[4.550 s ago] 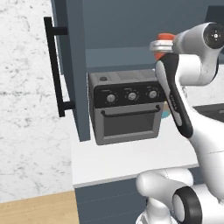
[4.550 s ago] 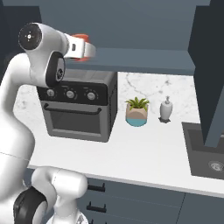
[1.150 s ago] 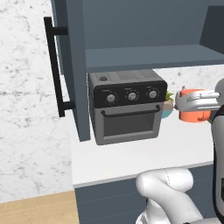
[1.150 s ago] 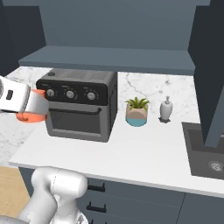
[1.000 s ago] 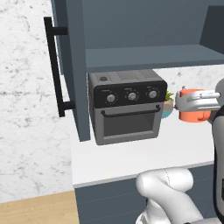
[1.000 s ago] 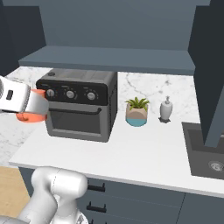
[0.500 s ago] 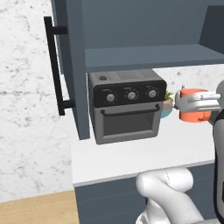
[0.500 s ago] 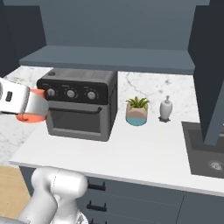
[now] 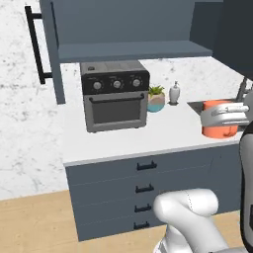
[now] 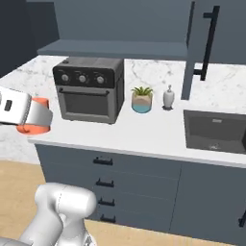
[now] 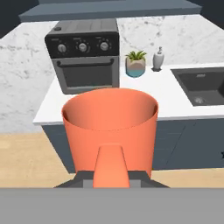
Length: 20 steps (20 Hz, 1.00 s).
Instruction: Gather all objects into one cabinet and sort the glasses and bowls to opposite sides.
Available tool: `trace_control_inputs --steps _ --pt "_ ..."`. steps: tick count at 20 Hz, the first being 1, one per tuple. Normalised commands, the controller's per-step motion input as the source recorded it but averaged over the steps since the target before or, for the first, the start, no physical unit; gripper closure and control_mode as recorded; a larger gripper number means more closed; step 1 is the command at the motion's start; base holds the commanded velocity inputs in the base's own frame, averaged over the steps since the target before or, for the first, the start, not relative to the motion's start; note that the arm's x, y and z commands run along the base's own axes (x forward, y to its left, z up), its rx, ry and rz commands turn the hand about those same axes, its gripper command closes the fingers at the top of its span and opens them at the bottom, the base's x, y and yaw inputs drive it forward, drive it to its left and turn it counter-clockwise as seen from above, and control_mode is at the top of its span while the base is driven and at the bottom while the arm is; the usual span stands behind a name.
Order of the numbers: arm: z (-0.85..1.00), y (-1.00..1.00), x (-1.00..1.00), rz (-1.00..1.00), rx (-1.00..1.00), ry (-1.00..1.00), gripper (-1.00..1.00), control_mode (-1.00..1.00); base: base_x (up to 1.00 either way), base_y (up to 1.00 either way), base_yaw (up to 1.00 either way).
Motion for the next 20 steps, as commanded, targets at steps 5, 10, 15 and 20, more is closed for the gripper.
trace_control_inputs --steps 5,10,15,20 --pt "0.0 0.0 0.0 0.0 0.0 0.0 1.0 1.0 -0.75 -0.64 -0.47" --pt "0.0 0.0 0.0 0.0 0.0 0.0 1.0 1.0 -0.27 -0.28 -0.81" --pt "0.0 0.0 0.0 0.0 0.0 0.0 1.0 1.0 -0.09 -0.17 -0.89" --pt "0.0 0.0 0.0 0.0 0.0 0.0 1.0 1.0 0.0 -0.21 -0.86"
